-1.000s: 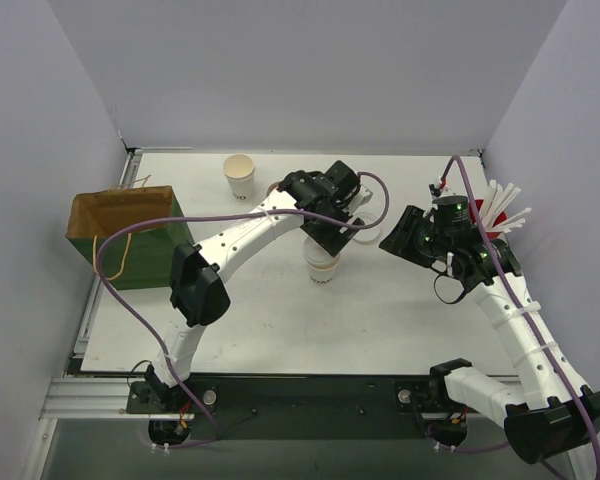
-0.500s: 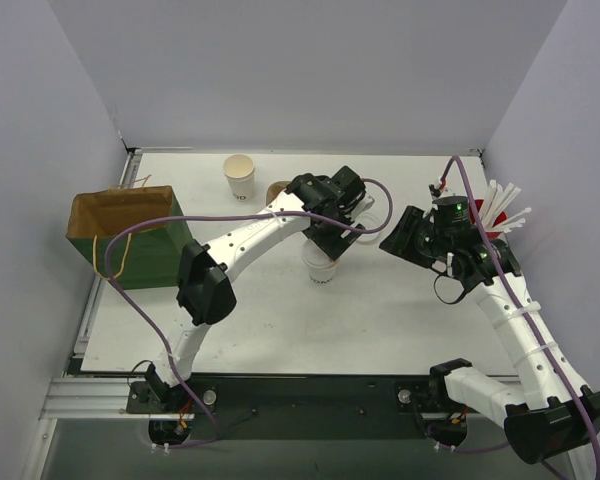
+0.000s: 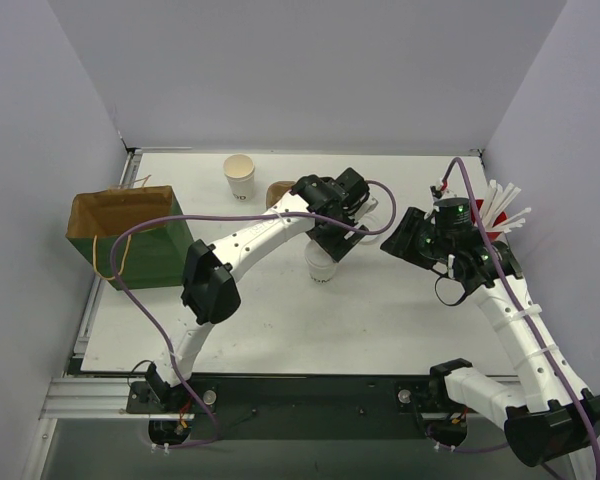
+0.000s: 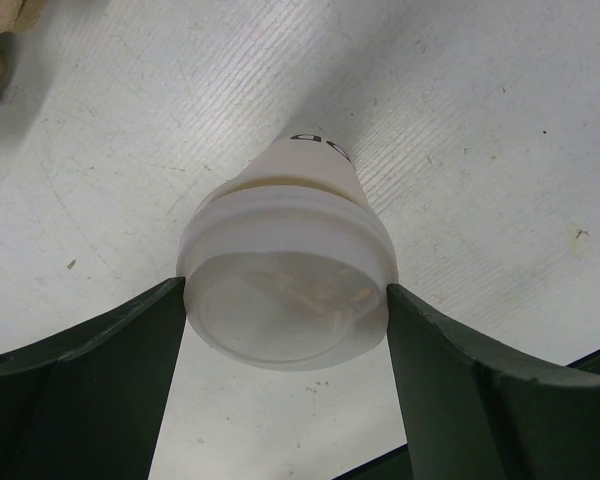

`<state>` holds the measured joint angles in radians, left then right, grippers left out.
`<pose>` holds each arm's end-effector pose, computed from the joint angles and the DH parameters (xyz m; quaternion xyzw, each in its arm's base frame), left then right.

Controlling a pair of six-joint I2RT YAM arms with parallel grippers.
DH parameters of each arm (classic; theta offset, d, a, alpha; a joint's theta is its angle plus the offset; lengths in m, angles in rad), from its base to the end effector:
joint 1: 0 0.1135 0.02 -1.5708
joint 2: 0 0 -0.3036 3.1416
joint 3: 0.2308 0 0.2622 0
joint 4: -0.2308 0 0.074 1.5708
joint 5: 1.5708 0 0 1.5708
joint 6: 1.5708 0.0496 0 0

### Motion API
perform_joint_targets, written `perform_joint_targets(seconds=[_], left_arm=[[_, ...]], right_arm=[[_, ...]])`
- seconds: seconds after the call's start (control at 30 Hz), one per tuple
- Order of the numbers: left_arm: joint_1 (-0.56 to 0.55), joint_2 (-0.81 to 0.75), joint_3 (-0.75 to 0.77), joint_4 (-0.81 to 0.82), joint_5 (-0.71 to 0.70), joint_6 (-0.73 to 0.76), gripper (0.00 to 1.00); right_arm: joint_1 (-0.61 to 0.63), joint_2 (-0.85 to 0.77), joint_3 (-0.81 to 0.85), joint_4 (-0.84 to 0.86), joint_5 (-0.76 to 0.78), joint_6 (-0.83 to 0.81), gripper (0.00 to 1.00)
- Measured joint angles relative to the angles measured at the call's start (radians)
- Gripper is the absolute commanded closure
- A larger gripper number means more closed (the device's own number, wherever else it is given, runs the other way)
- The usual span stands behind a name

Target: Pack the takeout coffee

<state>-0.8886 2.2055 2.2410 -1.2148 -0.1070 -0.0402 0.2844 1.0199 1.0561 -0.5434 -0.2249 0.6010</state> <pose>0.3194 -0.3848 0.3130 0.3937 0.8970 -0.0401 0.1971 0.2090 0.0726 0.3819 0.0788 0.8547 0.3032 0.4139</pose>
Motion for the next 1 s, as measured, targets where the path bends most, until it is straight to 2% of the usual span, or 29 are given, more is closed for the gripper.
perform_joint_targets(seconds=[1.0], left_arm=[[0.0, 0.015, 0.016, -0.001, 0.001, 0.001, 0.29]], right_arm=[[-0.009, 0.0, -0.003, 0.0, -0.008, -0.001, 0.58]])
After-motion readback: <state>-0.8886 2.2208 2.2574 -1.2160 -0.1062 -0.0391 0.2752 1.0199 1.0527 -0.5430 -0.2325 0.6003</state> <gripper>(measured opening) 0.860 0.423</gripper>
